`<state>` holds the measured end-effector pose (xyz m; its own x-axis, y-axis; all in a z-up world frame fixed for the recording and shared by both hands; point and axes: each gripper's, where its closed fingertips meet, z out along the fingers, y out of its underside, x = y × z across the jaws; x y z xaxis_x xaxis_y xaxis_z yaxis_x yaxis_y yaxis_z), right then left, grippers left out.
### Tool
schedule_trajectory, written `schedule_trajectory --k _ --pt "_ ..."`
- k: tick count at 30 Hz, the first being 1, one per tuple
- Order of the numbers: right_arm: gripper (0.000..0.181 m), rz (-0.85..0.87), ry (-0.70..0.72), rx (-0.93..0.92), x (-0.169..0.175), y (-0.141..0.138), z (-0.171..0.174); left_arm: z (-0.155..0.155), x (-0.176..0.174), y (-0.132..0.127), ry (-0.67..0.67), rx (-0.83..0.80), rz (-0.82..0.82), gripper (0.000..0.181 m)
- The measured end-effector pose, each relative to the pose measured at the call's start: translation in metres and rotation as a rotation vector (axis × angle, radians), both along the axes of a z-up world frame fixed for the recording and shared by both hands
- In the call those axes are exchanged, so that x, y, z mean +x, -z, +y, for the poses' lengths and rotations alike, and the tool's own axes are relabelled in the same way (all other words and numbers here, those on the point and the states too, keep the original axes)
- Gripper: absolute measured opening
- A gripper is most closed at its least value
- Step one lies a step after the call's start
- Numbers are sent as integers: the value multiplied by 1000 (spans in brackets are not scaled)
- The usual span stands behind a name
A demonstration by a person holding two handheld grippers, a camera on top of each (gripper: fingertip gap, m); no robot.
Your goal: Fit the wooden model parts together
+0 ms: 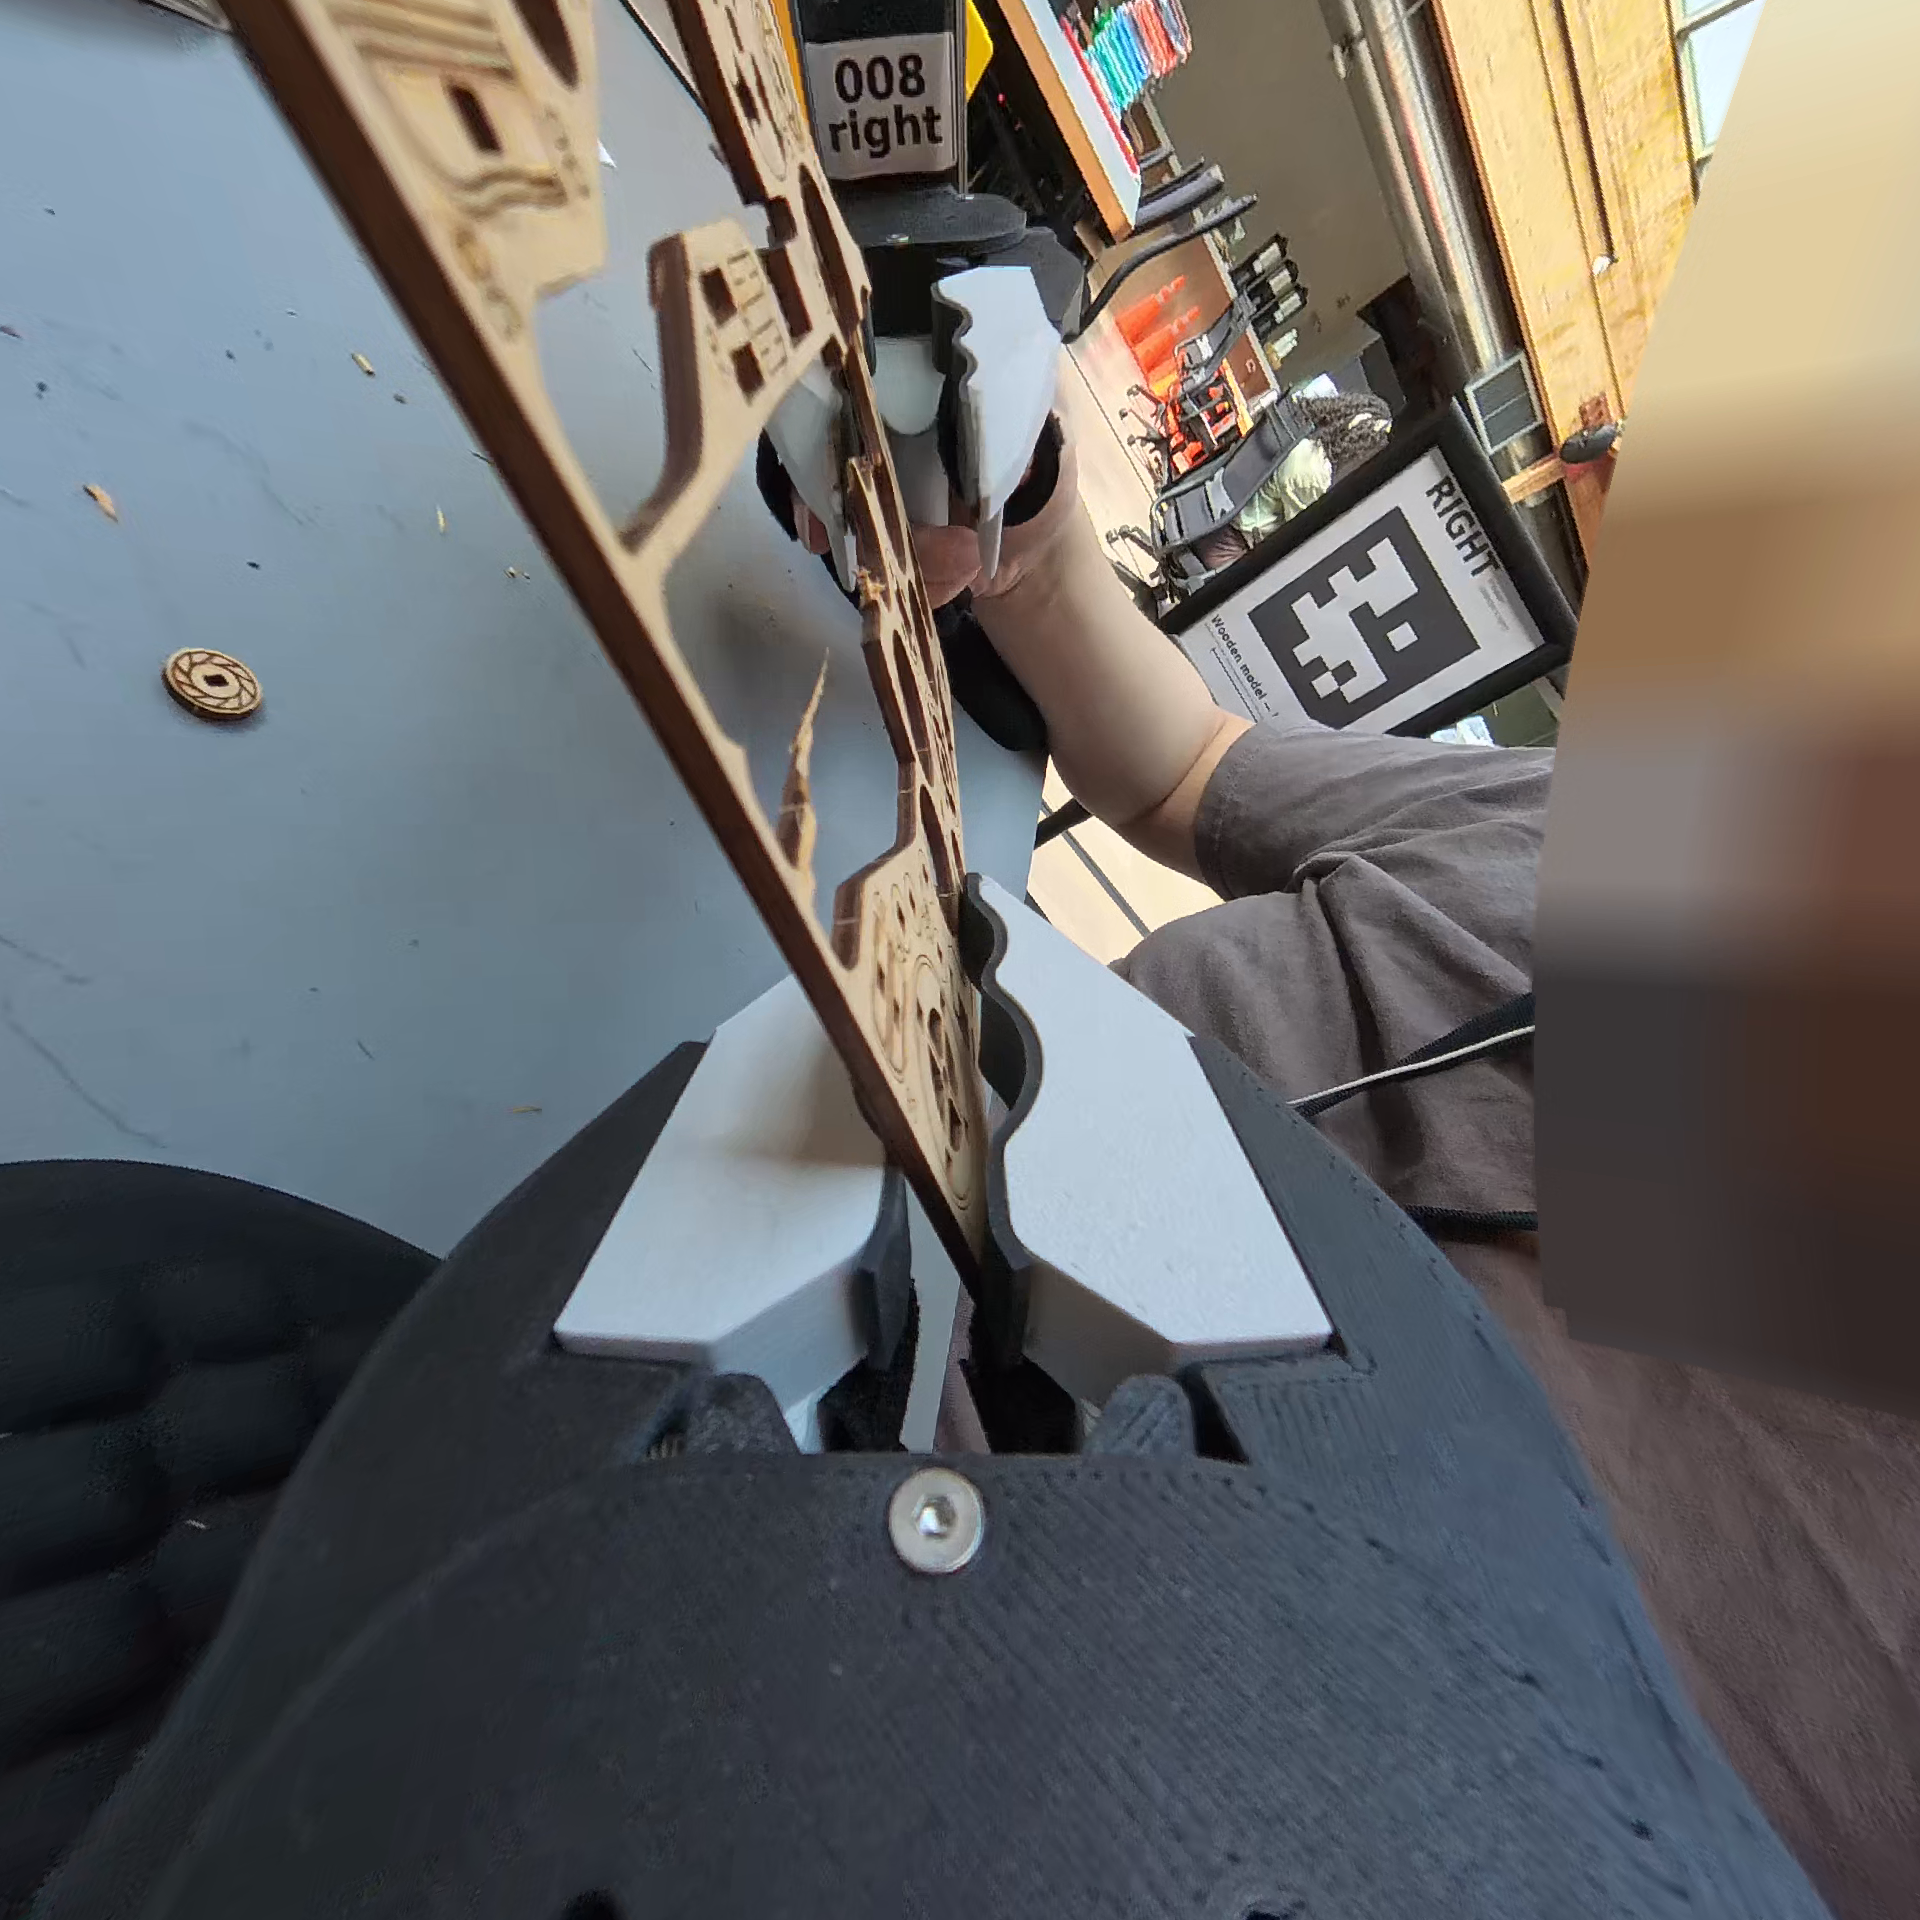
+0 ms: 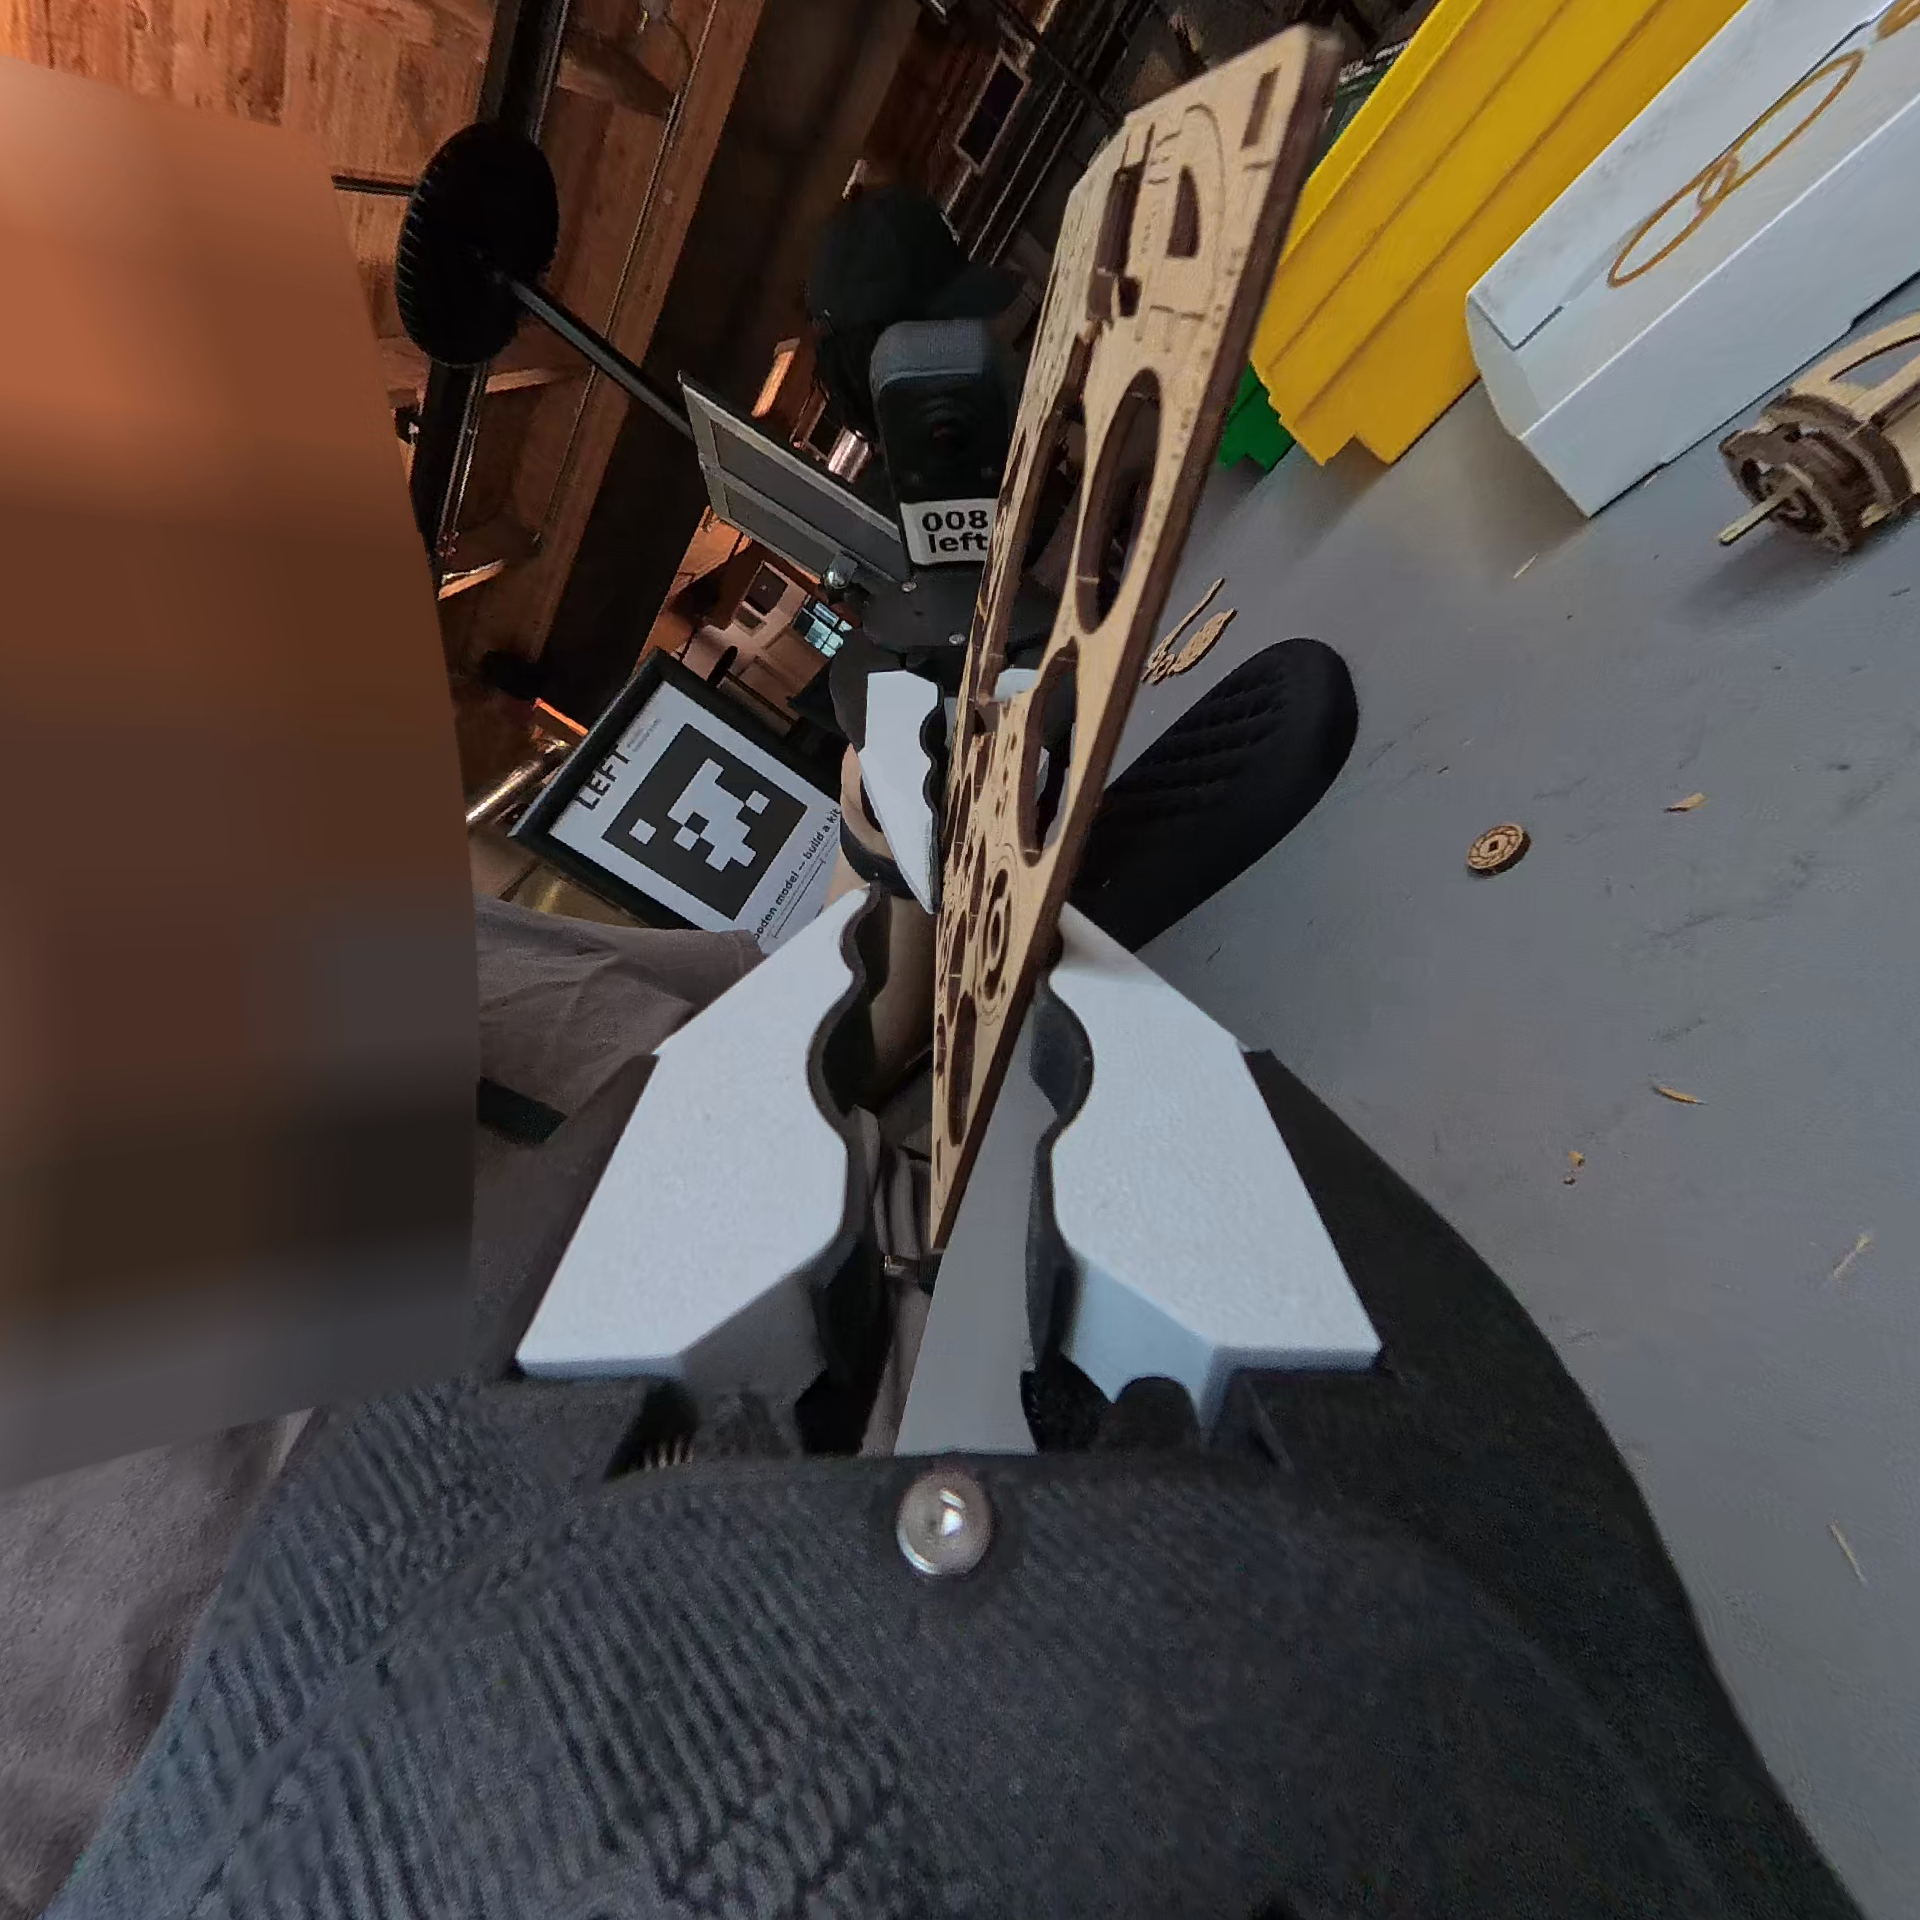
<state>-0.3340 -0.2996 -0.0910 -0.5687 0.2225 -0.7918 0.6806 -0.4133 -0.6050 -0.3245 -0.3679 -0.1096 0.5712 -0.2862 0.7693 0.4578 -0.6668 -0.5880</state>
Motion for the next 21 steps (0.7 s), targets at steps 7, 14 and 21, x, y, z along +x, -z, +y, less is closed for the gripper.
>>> schedule_trajectory --k 7,14,21 --pt "1 -10 -53 -17 7 1 -7 4 -2 -11 6 57 -3 4" --pt "1 61 78 -79 -4 -14 7 12 -28 -37 -167 202 -95 24" --pt "1 199 240 -89 -11 -35 22 33 -37 -50 -377 361 -86 11"
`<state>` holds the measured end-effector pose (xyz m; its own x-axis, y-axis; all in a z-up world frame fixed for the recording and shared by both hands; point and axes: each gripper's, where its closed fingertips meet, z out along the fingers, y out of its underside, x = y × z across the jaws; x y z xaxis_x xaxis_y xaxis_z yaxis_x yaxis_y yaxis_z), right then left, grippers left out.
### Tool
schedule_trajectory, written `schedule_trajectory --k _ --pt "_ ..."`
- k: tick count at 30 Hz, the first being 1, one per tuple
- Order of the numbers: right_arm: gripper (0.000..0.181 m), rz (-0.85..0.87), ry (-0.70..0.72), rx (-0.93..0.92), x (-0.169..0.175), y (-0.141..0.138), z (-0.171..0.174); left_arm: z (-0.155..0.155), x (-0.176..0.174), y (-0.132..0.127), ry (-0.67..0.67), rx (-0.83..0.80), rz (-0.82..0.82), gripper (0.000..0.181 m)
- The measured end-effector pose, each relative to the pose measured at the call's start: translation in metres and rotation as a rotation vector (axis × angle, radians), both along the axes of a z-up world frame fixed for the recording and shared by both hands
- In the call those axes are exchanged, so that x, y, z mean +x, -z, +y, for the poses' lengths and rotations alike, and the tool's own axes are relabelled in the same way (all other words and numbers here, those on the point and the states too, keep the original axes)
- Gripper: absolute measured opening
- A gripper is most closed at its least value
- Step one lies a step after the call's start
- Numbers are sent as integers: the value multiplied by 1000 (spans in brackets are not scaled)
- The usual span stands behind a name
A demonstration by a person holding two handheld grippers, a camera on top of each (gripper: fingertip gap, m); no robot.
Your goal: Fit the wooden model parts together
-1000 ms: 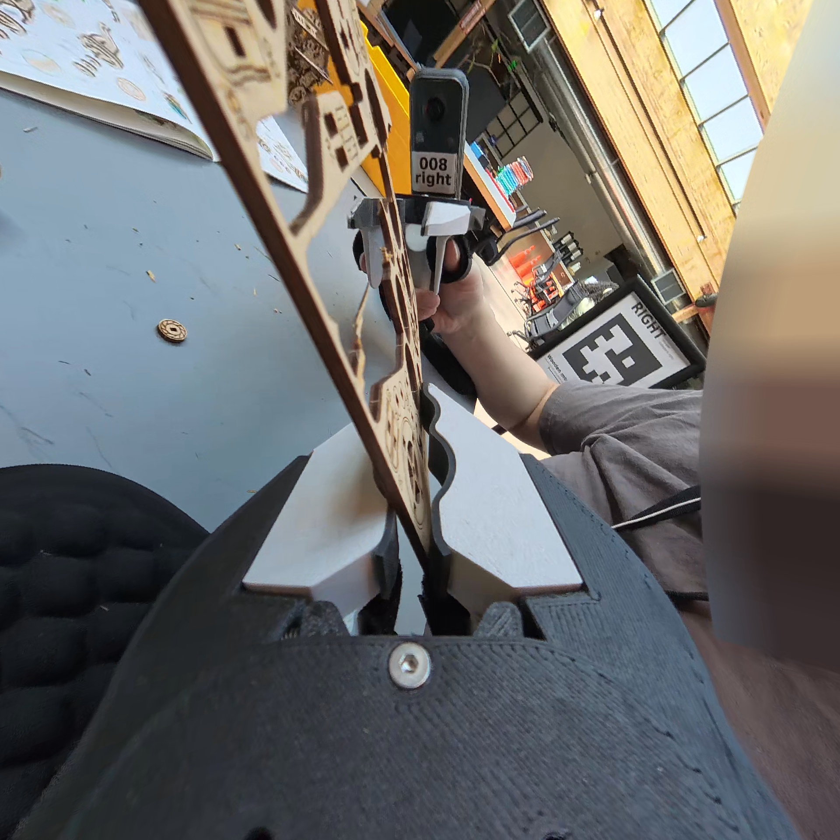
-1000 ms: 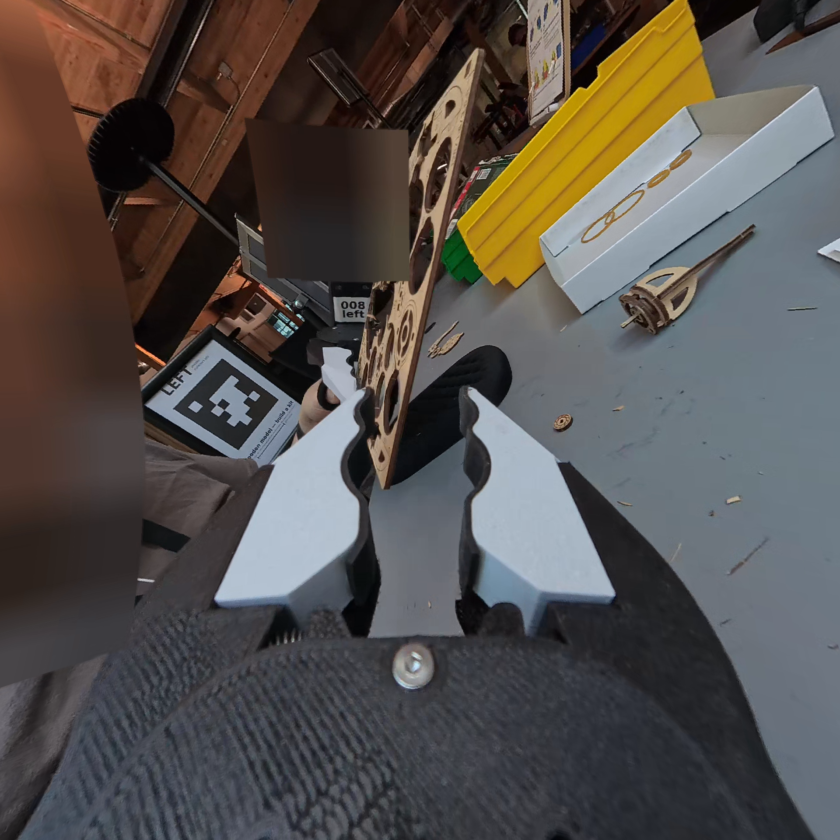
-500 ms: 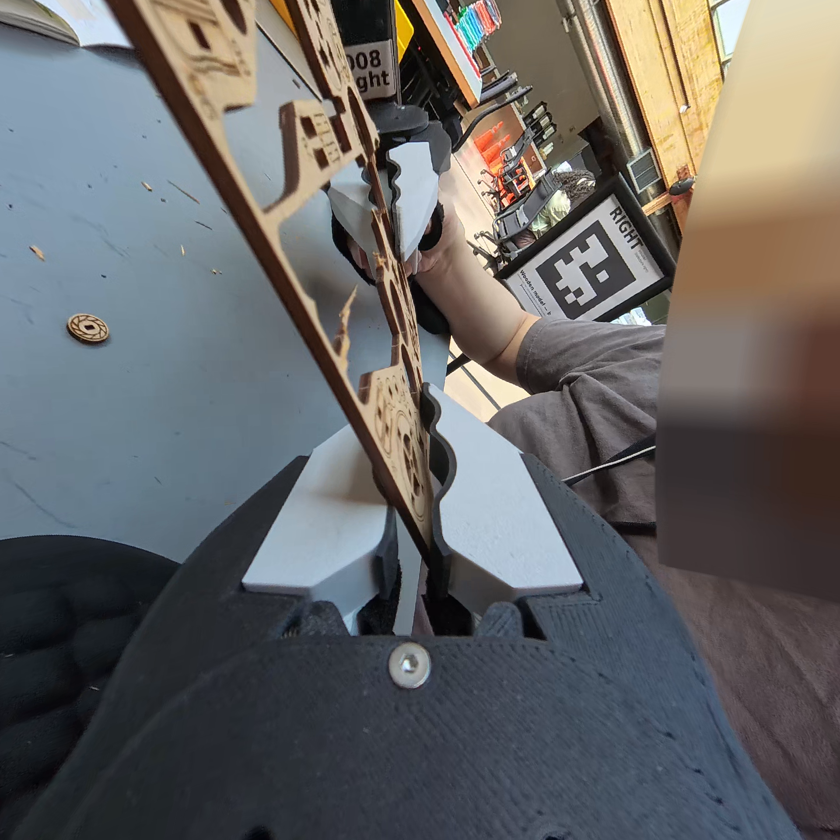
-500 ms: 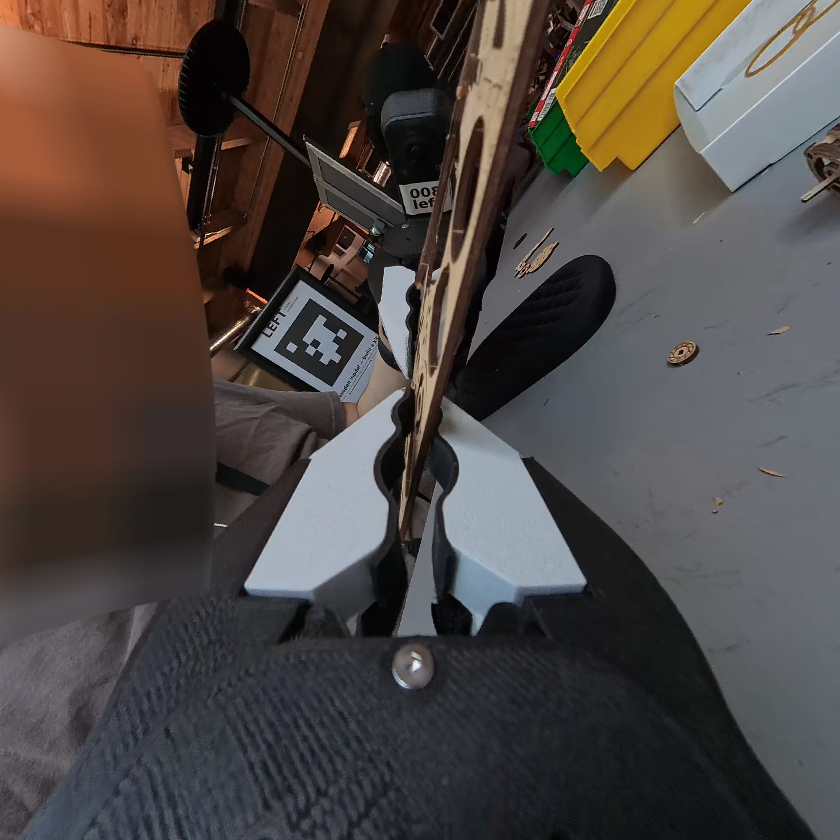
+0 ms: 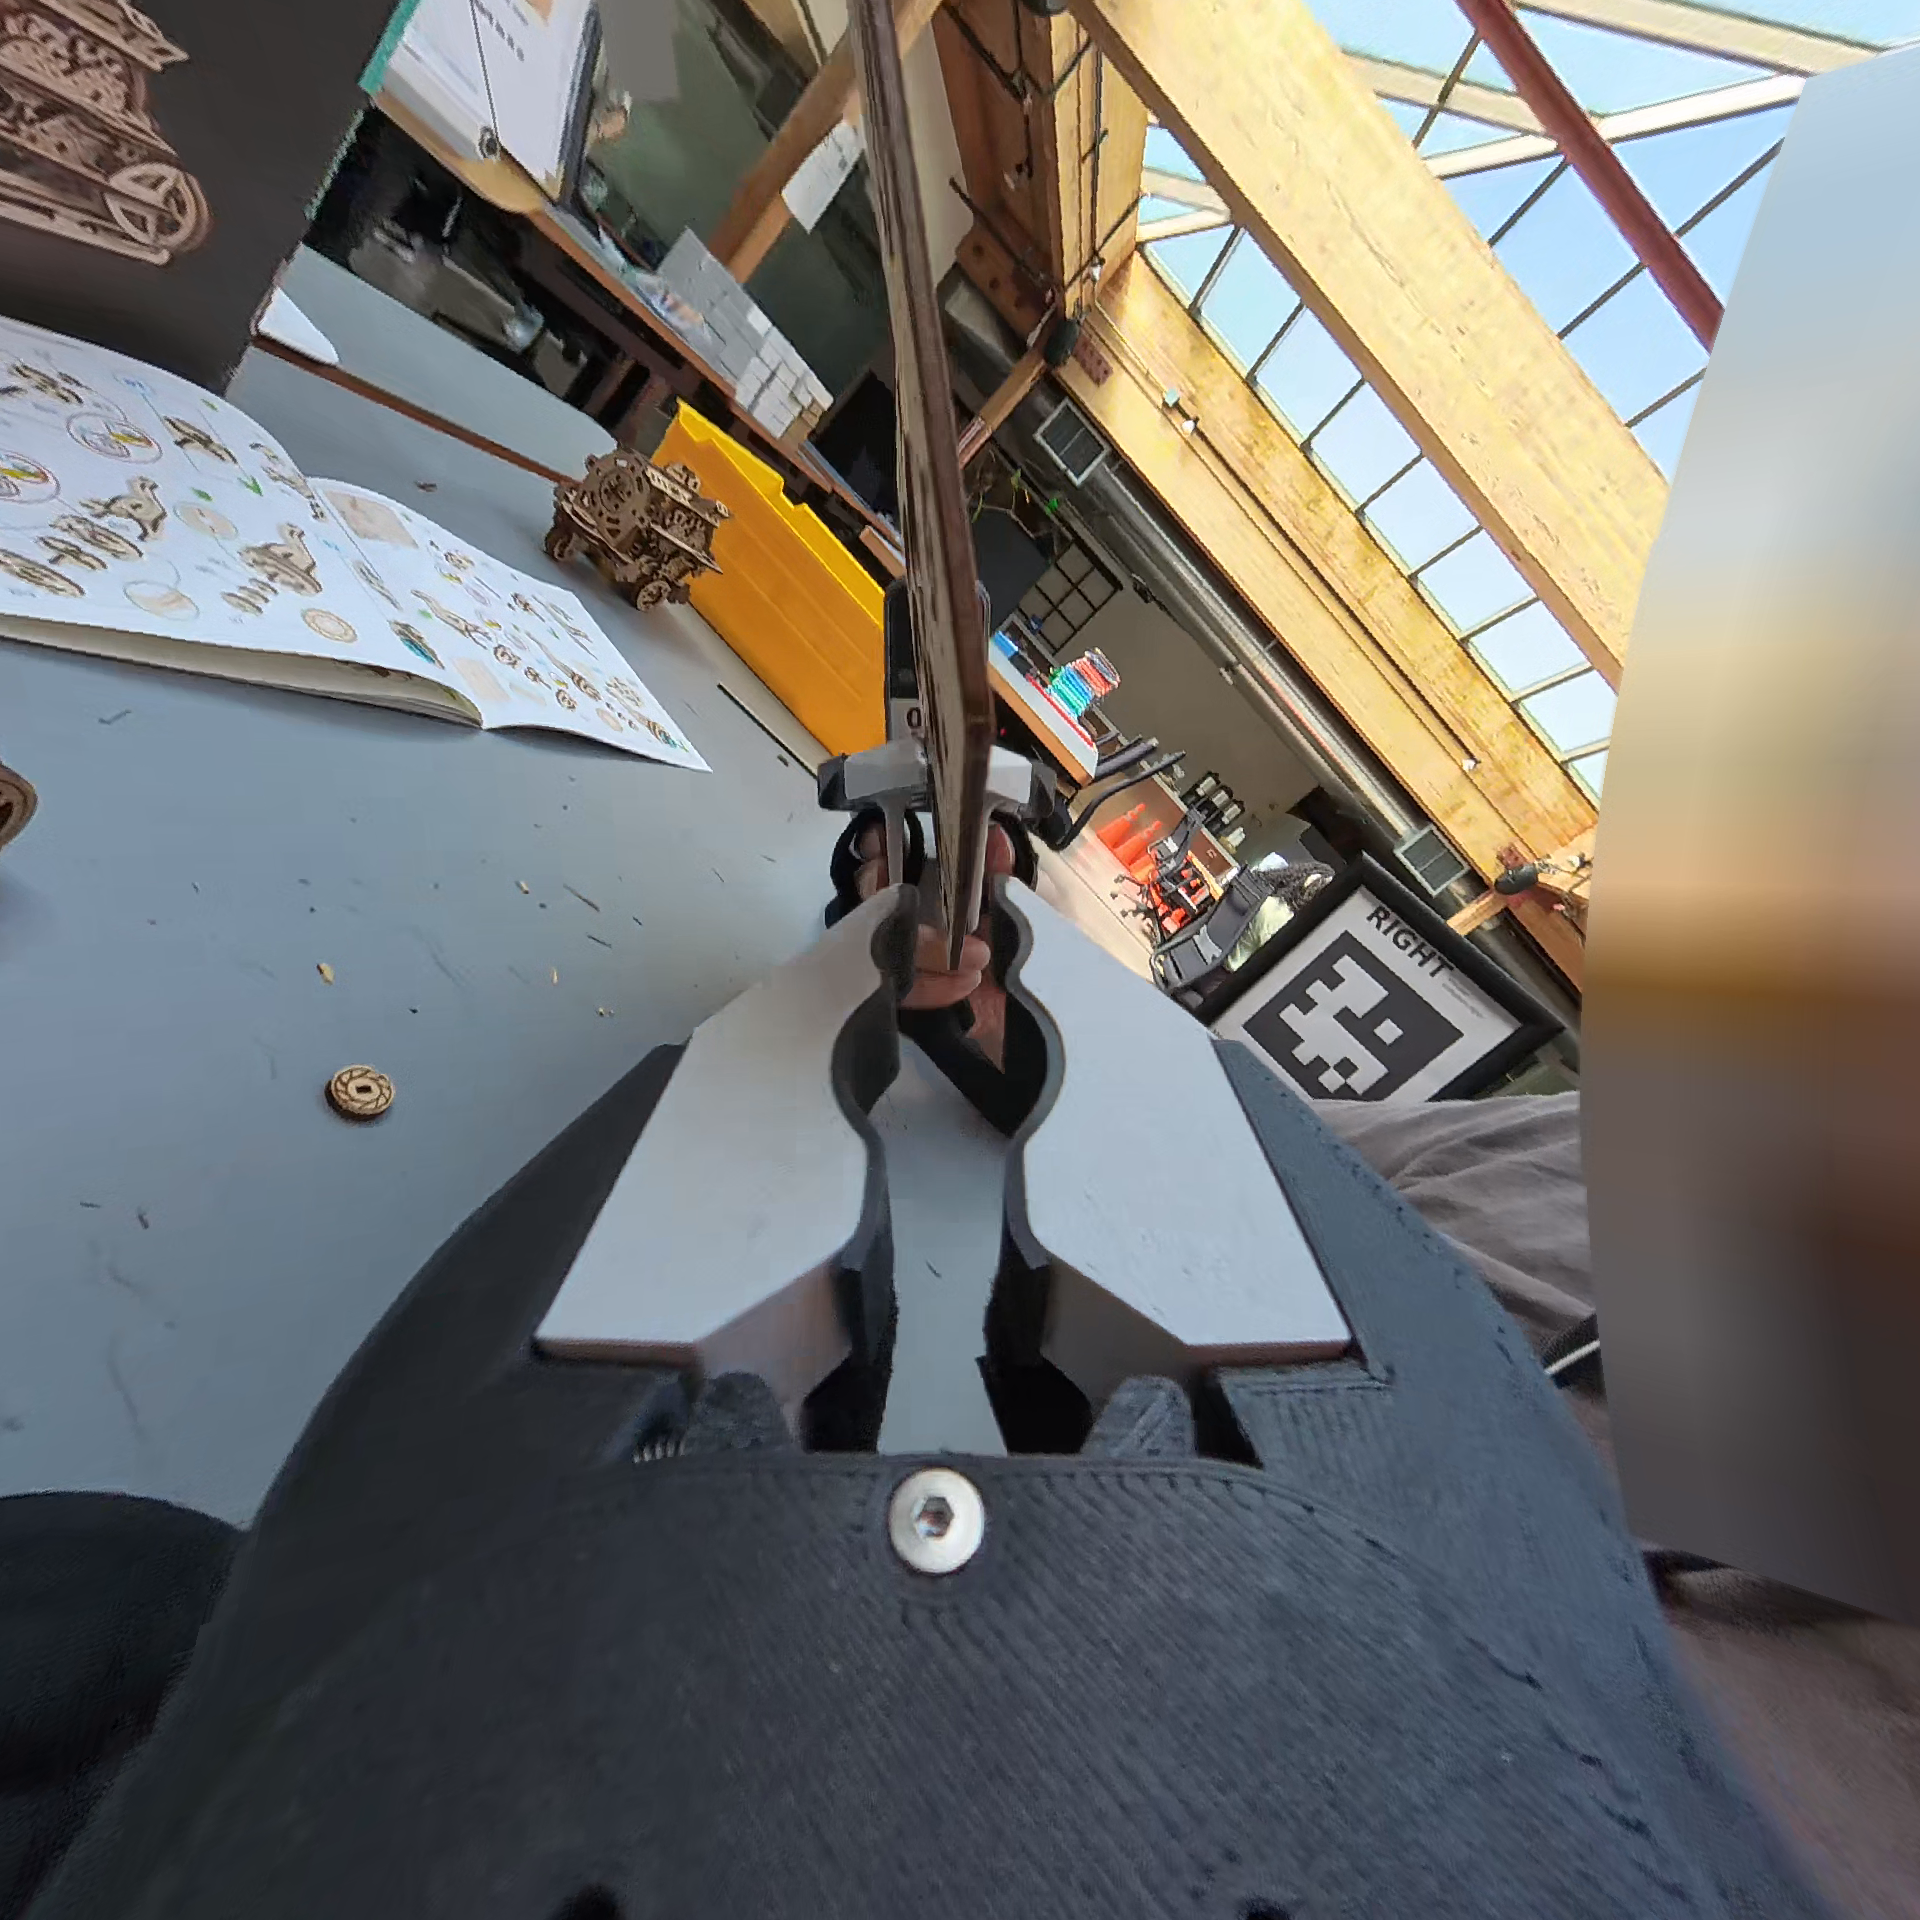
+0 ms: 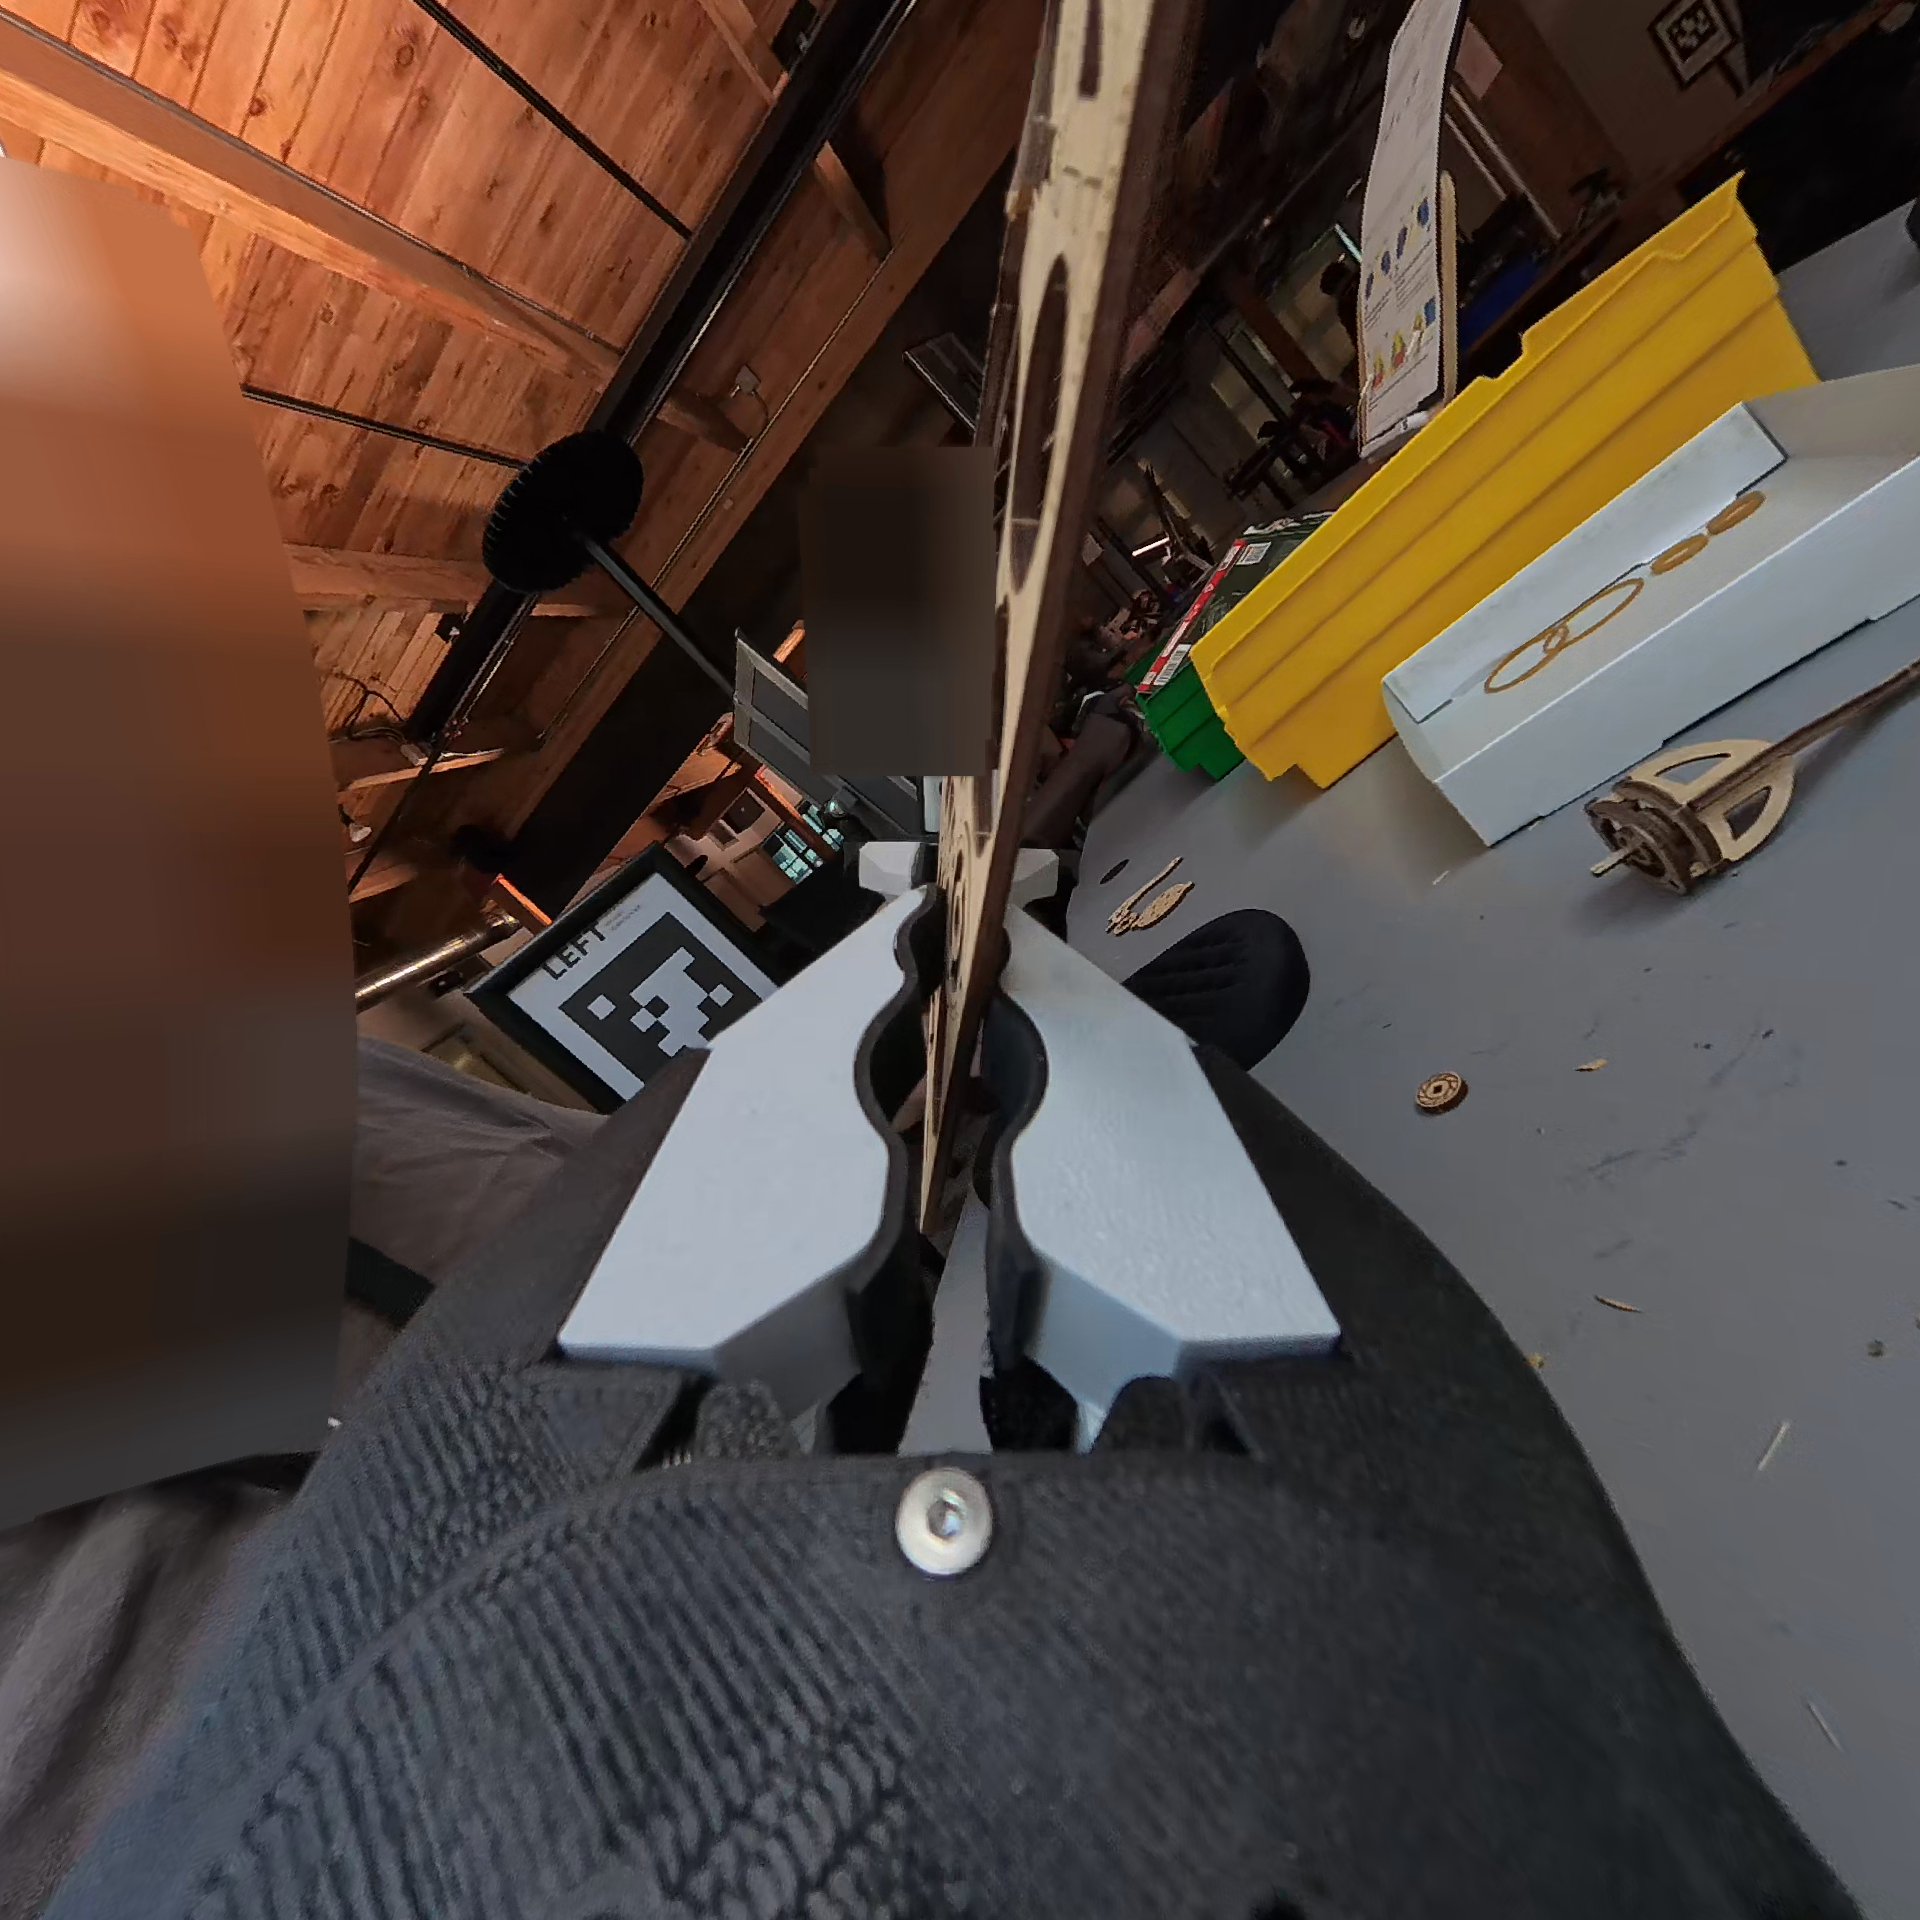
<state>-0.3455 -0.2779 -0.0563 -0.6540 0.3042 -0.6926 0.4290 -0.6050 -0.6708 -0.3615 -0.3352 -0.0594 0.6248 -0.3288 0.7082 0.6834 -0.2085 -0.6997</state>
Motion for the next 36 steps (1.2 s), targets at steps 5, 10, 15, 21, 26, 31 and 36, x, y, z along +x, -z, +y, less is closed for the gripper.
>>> schedule_trajectory --k 5,10,15,21,26,31,36 --pt "1 81 70 13 0 -8 4 20 3 -11 -56 80 -36 9" --pt "1 124 103 -18 3 -15 6 33 5 -25 -77 158 -59 3" --pt "2 151 129 42 5 -15 5 34 5 -25 -86 133 36 0" --pt "45 166 234 157 3 -18 13 18 -5 -32 -58 100 76 0" --pt "63 195 345 106 7 -35 49 4 -9 -27 -11 25 121 0" --pt "55 171 307 65 12 -39 67 -5 -4 -15 61 -57 146 1" --pt "36 46 150 56 10 -20 54 -9 1 -8 104 -99 149 1"
